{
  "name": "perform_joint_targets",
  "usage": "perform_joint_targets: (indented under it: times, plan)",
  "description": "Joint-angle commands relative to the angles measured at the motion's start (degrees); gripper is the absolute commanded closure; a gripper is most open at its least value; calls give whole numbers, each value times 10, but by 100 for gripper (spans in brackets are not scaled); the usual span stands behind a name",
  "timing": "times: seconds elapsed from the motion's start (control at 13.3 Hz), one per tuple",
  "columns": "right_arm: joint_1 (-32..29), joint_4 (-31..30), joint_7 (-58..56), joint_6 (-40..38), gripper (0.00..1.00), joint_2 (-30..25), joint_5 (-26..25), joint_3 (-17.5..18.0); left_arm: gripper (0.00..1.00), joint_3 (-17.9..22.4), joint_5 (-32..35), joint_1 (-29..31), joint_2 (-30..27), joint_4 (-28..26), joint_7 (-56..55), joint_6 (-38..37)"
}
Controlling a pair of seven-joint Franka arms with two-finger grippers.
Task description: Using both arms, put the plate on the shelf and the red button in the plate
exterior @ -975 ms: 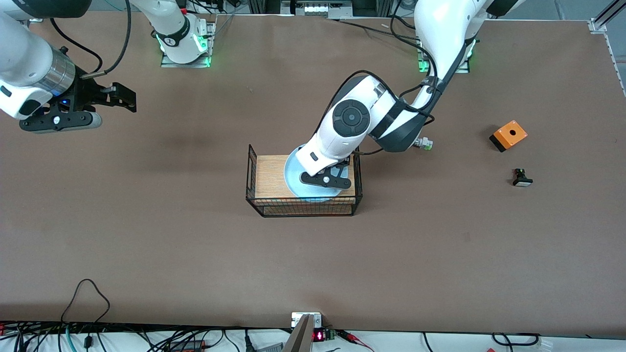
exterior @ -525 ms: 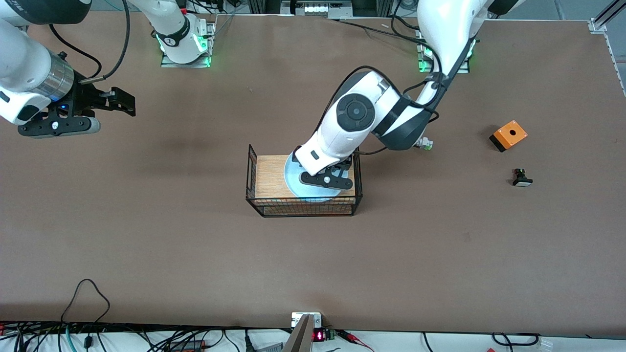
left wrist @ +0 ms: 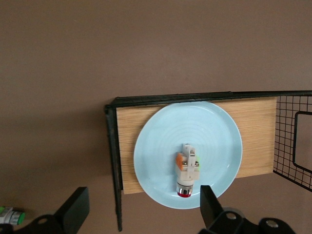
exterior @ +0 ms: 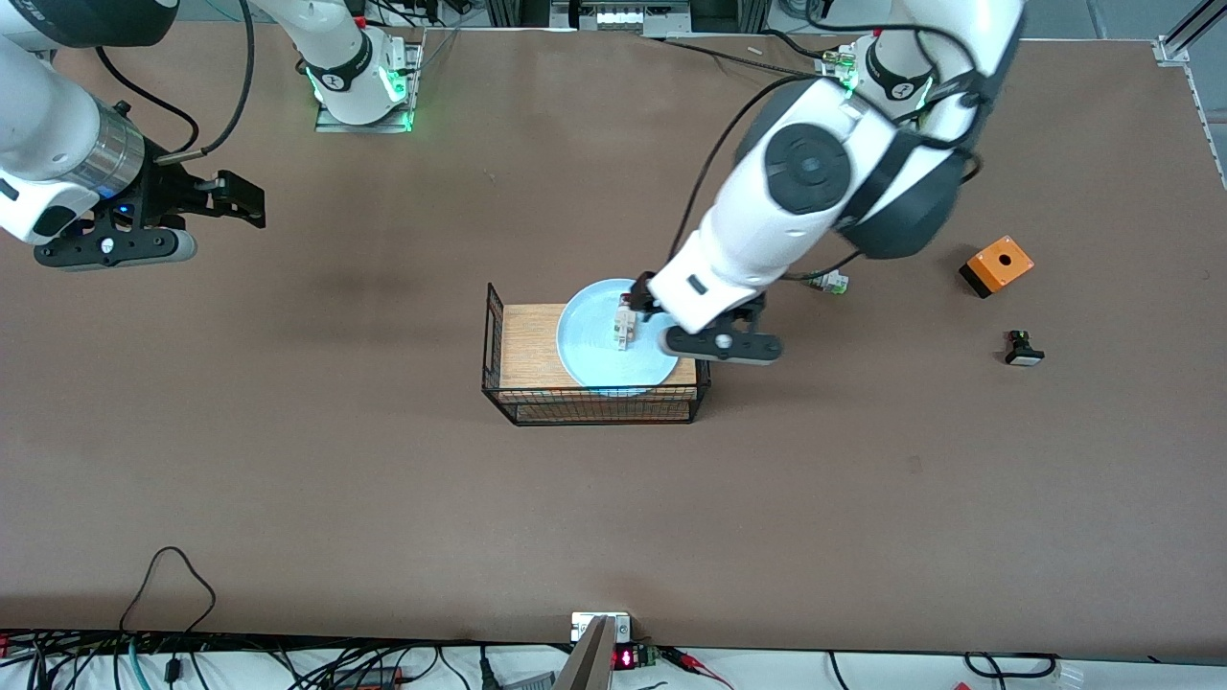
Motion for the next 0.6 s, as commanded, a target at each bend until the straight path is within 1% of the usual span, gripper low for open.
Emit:
perform_joint_targets:
  times: [0.0,0.07,0.3,0.38,0.53]
  plan:
    - [-5,12,3,-6,0,5,5,3,0,-1,5,38,-46,-9,9,-57]
    - [-5,12,3,-6,0,6,6,3,0,-2,5,63,-55,-9,9,-77]
    - [-6,12,3,-6,0,8,6,3,0,-5,3,137,-77,-9,9,-100]
    - [-5,12,3,-6,0,8,6,3,0,-6,3,165,-80,-9,10,-121]
    - [-6,13,3,-6,0,8,5,3,0,-4,5,201,-81,-8,25,-152]
